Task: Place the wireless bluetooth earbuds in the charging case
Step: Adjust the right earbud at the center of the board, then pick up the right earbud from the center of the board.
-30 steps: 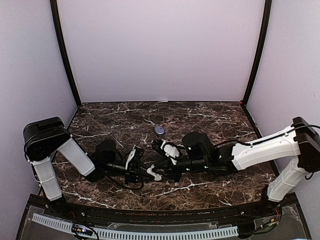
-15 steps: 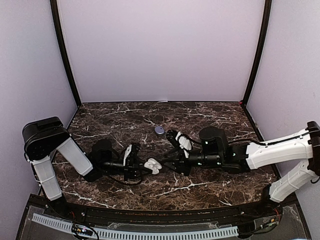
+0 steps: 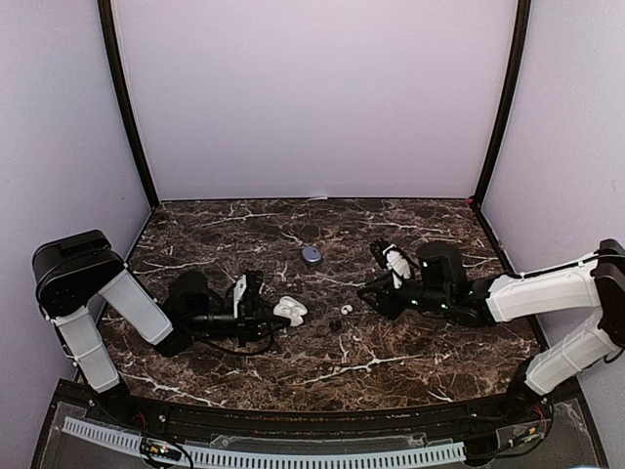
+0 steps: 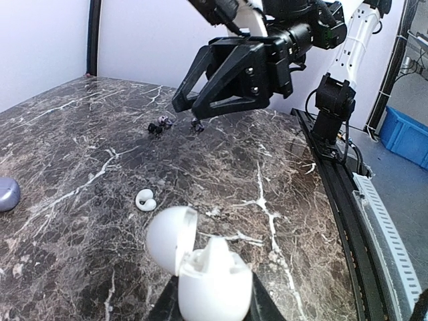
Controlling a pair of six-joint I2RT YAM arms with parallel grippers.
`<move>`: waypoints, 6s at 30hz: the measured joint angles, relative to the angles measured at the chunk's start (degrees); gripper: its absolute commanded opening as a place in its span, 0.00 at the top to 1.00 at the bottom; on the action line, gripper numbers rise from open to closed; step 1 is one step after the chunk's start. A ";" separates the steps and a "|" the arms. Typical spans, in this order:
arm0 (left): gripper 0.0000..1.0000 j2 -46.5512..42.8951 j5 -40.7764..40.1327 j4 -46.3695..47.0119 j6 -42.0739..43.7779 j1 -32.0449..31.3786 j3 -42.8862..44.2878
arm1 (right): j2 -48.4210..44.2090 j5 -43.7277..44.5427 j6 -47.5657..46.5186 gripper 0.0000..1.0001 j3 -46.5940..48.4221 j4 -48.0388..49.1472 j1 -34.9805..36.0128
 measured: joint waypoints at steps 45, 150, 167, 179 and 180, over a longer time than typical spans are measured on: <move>0.82 0.15 1.84 1.84 -0.26 0.09 0.00 | 23.47 -6.08 3.76 0.67 10.88 -2.08 -5.46; 0.82 -0.33 3.43 -1.01 0.20 0.09 0.17 | 19.45 1.09 18.51 0.85 11.82 -13.75 -2.03; 0.82 -0.33 3.61 -1.01 0.20 0.09 0.17 | 18.86 3.98 18.36 0.93 11.85 -15.96 -2.08; 0.82 -0.33 3.65 -1.03 0.20 0.09 0.17 | 17.86 5.16 16.31 1.00 11.85 -16.92 -2.08; 0.82 -0.33 3.72 -1.03 0.20 0.09 0.15 | 17.62 5.11 15.80 1.00 11.85 -16.92 -2.08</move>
